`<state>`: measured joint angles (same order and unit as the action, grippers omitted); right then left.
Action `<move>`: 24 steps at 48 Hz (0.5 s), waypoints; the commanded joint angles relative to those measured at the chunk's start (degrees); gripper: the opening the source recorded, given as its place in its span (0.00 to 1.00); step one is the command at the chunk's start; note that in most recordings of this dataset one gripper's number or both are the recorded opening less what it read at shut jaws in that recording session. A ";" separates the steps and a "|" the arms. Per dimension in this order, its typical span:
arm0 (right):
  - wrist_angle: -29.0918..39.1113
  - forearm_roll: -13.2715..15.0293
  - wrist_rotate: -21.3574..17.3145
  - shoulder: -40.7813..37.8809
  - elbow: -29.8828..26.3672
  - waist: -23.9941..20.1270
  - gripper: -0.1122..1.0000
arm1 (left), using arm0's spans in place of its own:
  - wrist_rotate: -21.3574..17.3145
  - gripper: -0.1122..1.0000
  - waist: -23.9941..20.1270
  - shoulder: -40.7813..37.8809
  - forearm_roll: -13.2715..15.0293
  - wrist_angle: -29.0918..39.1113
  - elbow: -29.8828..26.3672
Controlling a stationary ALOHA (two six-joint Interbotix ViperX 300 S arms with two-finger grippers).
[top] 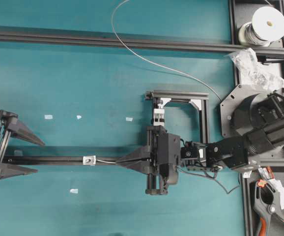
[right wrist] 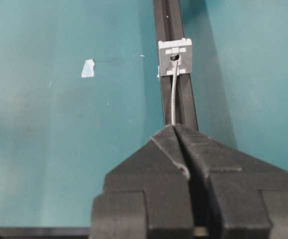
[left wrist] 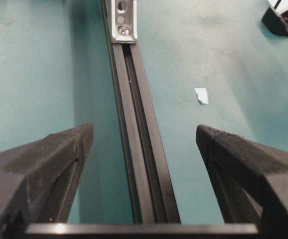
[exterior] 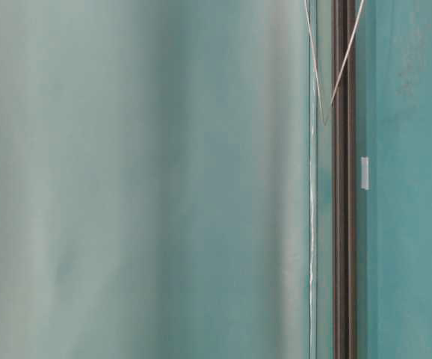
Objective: Insert the wire through the hole in the metal fitting.
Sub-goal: 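Align the wire tip with the hole in the white fitting, then push the wire tip leftward through the fitting's hole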
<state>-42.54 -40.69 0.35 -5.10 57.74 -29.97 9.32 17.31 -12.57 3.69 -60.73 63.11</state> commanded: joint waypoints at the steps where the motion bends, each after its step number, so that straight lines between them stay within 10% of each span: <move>1: -0.18 0.18 0.09 0.26 -0.88 0.26 0.10 | -0.09 0.81 0.26 0.62 0.00 -0.26 -0.53; 24: 0.00 0.18 1.14 -0.70 -1.49 1.67 0.10 | -0.09 0.81 0.26 0.62 0.00 -0.18 -0.53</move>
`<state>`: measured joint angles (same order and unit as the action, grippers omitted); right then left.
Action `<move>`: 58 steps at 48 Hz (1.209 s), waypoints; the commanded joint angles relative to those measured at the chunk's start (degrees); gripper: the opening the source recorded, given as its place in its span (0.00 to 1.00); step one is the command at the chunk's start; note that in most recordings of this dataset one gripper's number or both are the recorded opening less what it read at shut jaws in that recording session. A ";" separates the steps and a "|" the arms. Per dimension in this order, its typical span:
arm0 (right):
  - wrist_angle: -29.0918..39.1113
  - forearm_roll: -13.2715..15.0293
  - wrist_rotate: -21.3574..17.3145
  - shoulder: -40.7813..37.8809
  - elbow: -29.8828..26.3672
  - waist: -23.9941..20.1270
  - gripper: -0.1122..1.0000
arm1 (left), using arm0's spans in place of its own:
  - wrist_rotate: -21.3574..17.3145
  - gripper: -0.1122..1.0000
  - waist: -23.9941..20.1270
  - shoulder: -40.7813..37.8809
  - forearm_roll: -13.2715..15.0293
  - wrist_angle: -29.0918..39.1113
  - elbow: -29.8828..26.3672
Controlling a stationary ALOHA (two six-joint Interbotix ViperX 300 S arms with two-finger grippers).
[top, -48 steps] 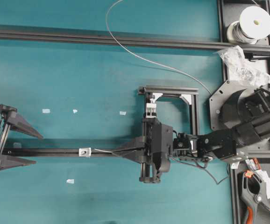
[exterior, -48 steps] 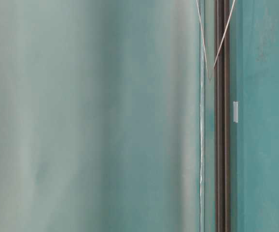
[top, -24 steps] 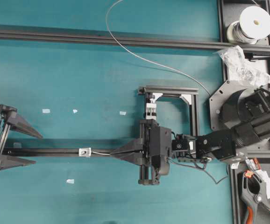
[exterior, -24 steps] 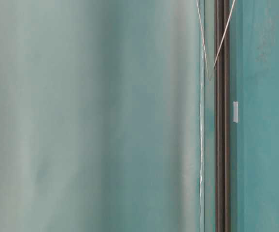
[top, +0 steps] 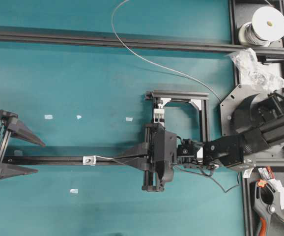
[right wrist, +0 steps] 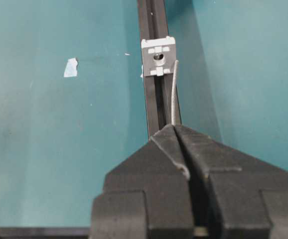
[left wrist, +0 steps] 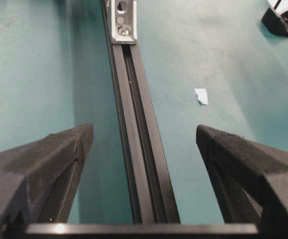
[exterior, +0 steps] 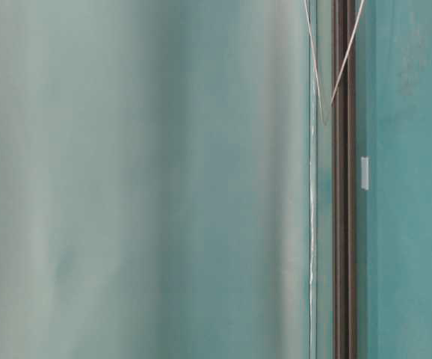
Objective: Insert the wire through the hole in the metal fitting.
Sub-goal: 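Push the wire tip leftward through the fitting's hole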
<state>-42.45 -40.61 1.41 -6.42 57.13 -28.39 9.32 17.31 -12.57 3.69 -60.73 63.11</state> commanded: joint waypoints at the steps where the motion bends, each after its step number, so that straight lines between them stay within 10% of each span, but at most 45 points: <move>1: 0.09 0.09 0.09 0.62 -0.88 0.09 0.10 | -0.09 0.81 0.26 0.62 -0.09 -0.18 -0.62; 58: 1.14 5.10 -0.18 1.85 -0.53 0.62 0.10 | -0.18 0.81 0.26 0.62 -0.09 1.41 -1.58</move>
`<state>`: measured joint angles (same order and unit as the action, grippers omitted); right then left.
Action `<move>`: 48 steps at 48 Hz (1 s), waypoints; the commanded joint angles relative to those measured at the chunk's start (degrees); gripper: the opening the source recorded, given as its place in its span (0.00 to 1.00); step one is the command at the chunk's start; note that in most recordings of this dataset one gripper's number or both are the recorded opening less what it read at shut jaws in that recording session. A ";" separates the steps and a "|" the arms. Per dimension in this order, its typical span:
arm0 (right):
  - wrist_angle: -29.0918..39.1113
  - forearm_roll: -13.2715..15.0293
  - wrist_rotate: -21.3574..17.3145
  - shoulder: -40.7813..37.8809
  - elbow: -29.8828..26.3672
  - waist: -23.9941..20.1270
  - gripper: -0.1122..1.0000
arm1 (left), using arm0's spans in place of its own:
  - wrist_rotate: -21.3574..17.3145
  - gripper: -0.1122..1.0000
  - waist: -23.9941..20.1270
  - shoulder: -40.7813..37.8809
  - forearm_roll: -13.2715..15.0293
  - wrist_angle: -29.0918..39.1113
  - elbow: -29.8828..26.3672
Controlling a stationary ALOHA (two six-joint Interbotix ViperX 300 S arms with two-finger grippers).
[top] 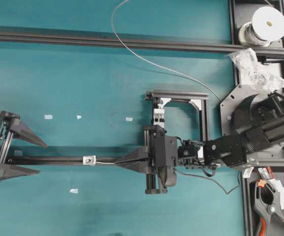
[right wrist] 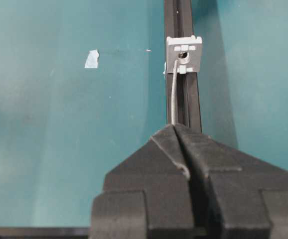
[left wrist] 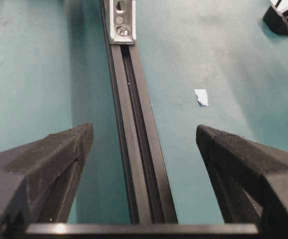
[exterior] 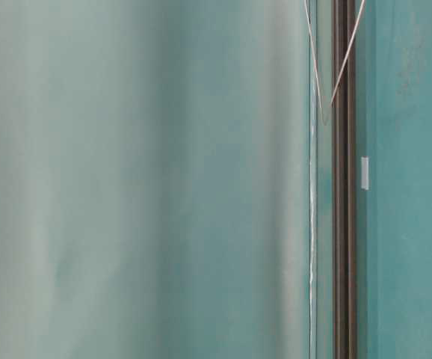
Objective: Insert the wire through the hole in the metal fitting.
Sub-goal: 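Push the wire tip leftward through the fitting's hole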
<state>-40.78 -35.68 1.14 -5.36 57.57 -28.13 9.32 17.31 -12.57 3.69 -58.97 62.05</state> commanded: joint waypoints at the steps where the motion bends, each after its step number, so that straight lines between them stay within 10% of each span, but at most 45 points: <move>1: -0.53 0.18 0.18 0.62 -1.05 0.44 0.10 | -0.18 0.81 0.26 0.62 -0.09 -0.35 -0.53; 48: -0.70 0.35 0.44 -0.26 -2.20 2.02 0.10 | -0.18 0.81 0.26 0.70 -0.09 -0.35 -0.79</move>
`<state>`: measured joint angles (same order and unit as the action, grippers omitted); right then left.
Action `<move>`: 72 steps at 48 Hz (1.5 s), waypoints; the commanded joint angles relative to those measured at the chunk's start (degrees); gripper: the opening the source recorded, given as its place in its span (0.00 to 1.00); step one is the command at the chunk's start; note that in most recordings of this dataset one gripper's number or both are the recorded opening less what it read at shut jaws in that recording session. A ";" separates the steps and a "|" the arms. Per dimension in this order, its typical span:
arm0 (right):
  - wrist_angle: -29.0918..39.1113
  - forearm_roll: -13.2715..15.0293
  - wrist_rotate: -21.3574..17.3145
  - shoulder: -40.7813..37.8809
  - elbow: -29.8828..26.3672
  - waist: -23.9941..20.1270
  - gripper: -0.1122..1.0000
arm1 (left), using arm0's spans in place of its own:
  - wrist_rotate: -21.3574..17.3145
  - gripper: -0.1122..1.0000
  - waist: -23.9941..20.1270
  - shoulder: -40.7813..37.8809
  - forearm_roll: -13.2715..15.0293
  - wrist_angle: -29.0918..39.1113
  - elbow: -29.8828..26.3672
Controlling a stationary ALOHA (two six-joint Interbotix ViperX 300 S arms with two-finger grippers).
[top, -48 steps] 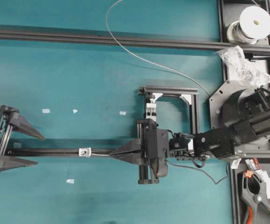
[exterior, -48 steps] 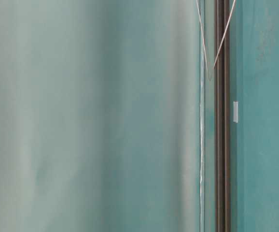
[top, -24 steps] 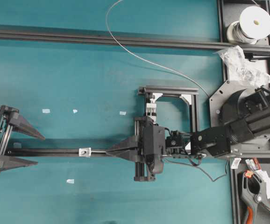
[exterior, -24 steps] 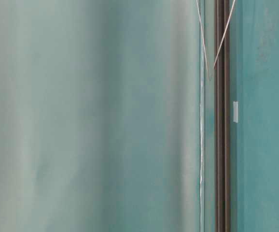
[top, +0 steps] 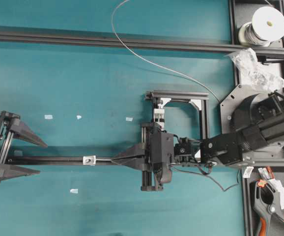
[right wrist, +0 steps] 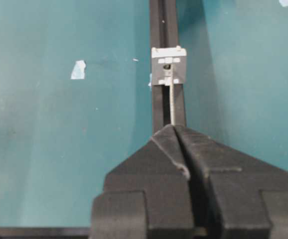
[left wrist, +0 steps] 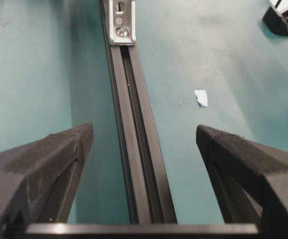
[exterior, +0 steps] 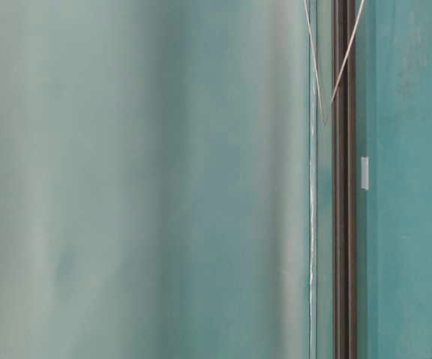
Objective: Insert the wire through the hole in the metal fitting.
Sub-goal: 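Push the wire tip leftward through the fitting's hole, then move the left gripper right to the wire tip past the fitting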
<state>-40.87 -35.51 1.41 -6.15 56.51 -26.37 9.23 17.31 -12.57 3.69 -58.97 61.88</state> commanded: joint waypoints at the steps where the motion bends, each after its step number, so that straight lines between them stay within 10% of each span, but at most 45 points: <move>1: -0.70 0.18 0.18 0.44 -1.23 0.26 0.10 | -0.09 0.81 0.26 0.70 -0.09 -0.35 -0.62; 72: -5.01 4.04 0.44 -5.19 -6.42 1.49 0.10 | -2.99 0.81 -2.99 0.35 -0.35 5.54 -7.65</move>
<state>-45.26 -31.90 1.93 -12.04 51.15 -24.87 6.59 14.94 -12.74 3.52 -53.26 55.28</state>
